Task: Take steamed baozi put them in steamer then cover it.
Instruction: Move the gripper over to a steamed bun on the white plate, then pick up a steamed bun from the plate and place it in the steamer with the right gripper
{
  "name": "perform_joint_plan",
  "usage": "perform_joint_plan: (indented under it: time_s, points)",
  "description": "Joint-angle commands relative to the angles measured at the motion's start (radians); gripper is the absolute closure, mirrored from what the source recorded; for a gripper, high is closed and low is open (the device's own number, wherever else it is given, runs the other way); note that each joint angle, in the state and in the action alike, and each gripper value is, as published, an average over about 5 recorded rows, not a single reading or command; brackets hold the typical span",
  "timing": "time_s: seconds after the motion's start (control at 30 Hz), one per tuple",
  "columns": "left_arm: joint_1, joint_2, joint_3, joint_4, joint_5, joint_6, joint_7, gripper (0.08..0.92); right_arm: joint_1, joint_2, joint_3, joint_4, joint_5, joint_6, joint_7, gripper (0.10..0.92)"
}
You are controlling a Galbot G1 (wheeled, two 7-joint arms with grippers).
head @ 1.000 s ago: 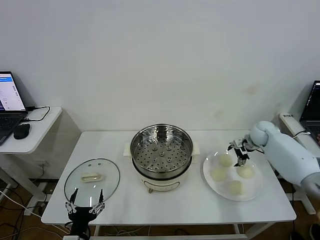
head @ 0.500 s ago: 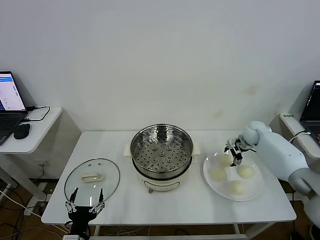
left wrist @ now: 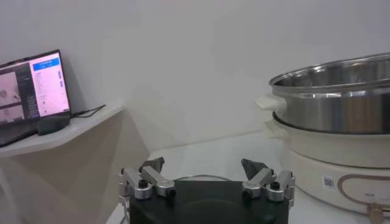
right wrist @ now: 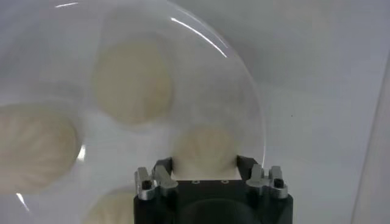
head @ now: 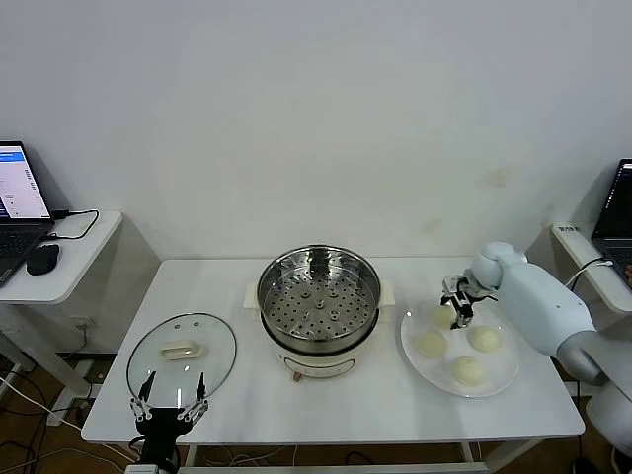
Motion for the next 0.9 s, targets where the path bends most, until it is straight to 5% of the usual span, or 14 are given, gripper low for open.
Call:
perform_joint_plan:
  time_s: [0.03, 0.57, 0.9]
  points:
    - [0.000, 0.000, 0.001, 0.000, 0.001, 0.000, 0.000, 0.177, 0.003, -0.013, -0.004, 0.024, 0.004, 0.000, 0.003, 0.491]
    - [0.001, 0.004, 0.011, -0.015, 0.002, 0.000, 0.004, 0.177, 0.323, -0.300, -0.259, 0.448, 0.373, -0.069, -0.030, 0.500]
    - [-0.010, 0.018, 0.022, -0.023, -0.003, -0.001, 0.008, 0.177, 0.671, -0.197, -0.523, 0.494, 0.601, -0.066, -0.006, 0.499]
